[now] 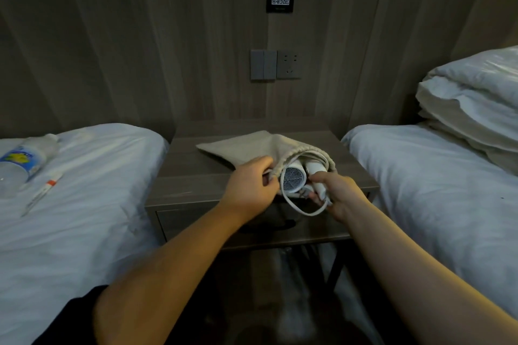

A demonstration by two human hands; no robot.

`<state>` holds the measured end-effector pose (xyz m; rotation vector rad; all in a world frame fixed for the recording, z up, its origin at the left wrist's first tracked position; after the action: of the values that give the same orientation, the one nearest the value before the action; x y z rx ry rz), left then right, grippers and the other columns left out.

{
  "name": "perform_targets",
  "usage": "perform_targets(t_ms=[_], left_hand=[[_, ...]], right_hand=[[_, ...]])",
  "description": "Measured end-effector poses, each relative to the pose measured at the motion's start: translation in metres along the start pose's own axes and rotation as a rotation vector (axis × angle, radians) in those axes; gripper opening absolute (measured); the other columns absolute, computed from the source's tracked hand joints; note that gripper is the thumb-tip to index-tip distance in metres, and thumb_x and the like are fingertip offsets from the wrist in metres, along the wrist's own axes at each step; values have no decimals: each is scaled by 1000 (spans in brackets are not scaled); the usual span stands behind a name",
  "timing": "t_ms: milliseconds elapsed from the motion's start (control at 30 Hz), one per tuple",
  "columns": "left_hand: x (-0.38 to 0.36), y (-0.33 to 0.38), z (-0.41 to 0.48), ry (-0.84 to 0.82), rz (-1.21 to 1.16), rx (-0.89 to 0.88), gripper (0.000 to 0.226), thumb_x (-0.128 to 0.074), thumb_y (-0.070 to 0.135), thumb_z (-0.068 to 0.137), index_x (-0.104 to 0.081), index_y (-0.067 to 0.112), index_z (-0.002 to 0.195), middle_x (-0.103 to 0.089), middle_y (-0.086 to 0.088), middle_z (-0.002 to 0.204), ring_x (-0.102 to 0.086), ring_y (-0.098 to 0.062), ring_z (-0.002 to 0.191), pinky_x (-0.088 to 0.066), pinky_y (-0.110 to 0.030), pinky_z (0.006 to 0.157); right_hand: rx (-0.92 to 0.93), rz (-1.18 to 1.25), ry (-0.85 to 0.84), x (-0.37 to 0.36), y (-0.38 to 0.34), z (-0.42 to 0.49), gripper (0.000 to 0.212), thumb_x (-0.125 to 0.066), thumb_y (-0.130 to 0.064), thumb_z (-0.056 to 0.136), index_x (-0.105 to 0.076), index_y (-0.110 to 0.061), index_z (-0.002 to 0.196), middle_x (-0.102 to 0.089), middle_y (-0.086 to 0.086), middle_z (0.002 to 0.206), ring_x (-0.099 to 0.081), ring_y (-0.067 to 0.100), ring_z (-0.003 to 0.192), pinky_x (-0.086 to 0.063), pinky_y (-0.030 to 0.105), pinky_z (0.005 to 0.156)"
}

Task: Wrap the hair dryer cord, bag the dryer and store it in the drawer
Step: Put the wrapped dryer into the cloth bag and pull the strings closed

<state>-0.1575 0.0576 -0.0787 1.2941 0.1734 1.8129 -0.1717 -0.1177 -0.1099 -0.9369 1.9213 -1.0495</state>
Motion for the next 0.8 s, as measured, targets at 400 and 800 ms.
perform_targets(t_ms=[400,800], left_hand=[[0,23,22,-28,250,-48,58,-53,37,87,-36,17,139,-42,-3,139,-34,-20,129,-32,-35,106],[-4,36,72,-143,298,120,24,-58,26,88,-69,14,70,-69,-6,82,-62,-24,77,-49,-35,66]], right_hand=[[-7,-106,-288,-5,-6,-13,33,-60,-4,86,-52,-1,117,-61,18,113,-62,24,100,-60,31,70],[151,-272,-251,1,6,-1,36,-58,-19,90,-53,4,118,-61,24,118,-64,25,100,-57,32,78]])
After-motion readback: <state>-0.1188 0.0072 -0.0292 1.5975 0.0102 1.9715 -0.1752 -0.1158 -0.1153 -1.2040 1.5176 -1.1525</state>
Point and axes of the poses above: each hand's wrist, its own z-axis towards the middle knuckle, its own x-axis out of the back of the hand, y = z × x, the point moved 3 cm from there along z, towards the middle knuckle
